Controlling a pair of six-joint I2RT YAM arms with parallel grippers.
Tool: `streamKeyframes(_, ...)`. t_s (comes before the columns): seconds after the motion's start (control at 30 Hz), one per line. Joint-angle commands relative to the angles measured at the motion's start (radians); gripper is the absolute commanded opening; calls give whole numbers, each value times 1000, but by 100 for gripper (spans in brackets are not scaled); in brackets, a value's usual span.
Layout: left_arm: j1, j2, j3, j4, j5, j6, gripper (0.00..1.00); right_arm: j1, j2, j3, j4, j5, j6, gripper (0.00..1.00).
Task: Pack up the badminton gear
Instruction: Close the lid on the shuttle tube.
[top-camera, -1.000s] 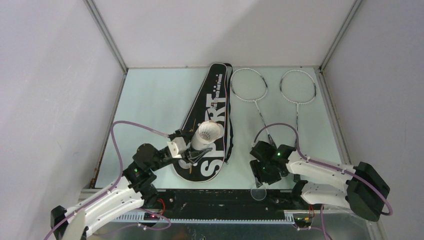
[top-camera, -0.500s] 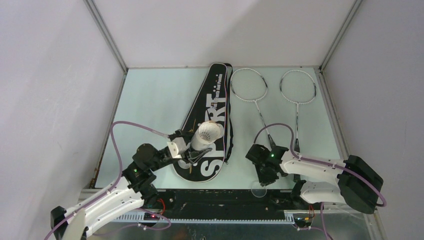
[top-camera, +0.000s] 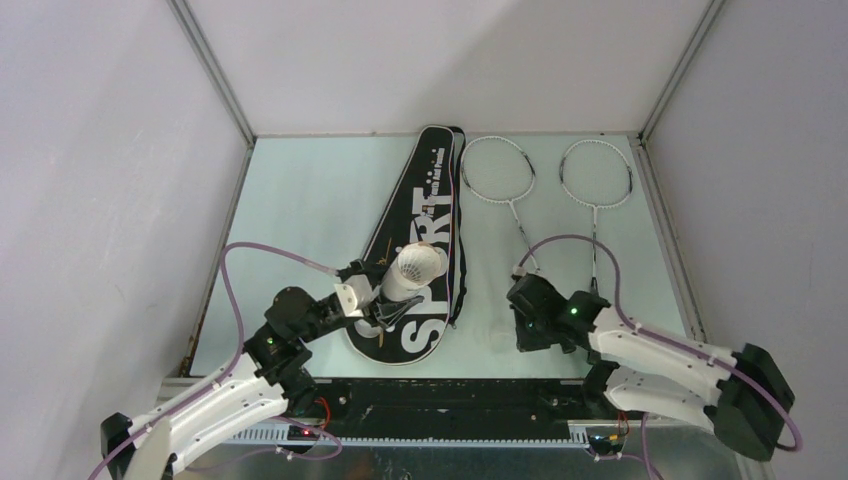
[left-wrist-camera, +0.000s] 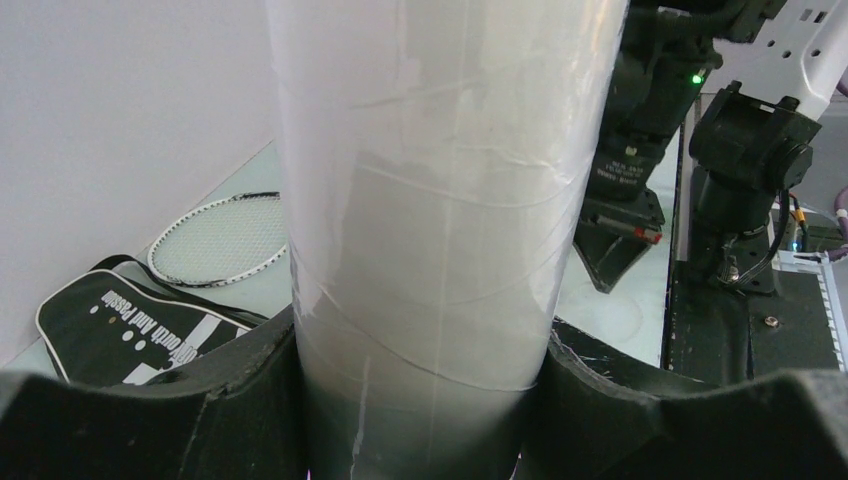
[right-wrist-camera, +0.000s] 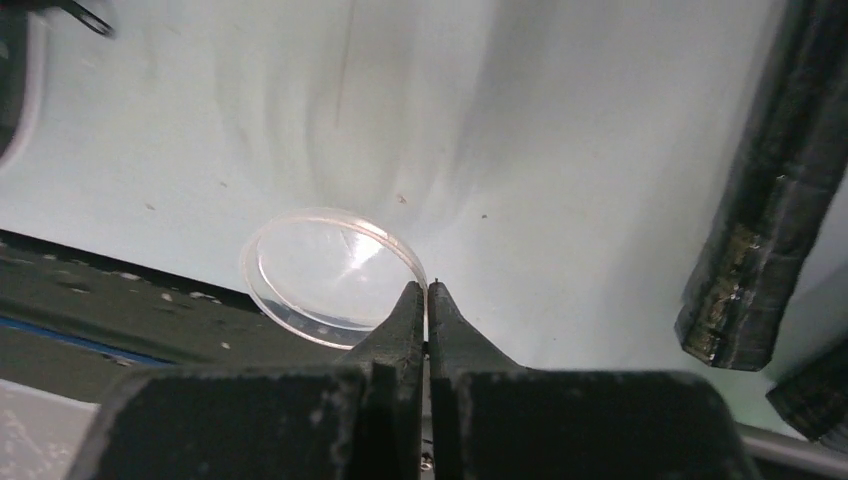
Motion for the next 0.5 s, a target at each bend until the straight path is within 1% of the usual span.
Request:
streamKeyframes(0.0,2,19,33,-46,-5,16,52,-57,-114,67,34,17,-93,0)
streamKeyframes(0.1,3,29,35,-52,-6,34,52,-116,-207,133,14,-30,-189,0)
streamKeyframes(0.17,3,35,34,-47,-6,39,52,-151,-240,208,-21,-63,-237,0)
streamKeyframes(0.23,3,42,28,-30,-5,41,51,-166,-252,336,-61,-91,-289,0)
streamKeyframes(0.27,3,50,24,-16,-5,43,51,-168,-251,376,-72,-107,-325,0)
streamKeyframes(0.37,3,71,25,-15,1,56,51,-171,-214,580,-141,-164,-378,0)
streamKeyframes(0.47,3,96,33,-66,26,114,51,-167,-162,725,-201,-272,-431,0)
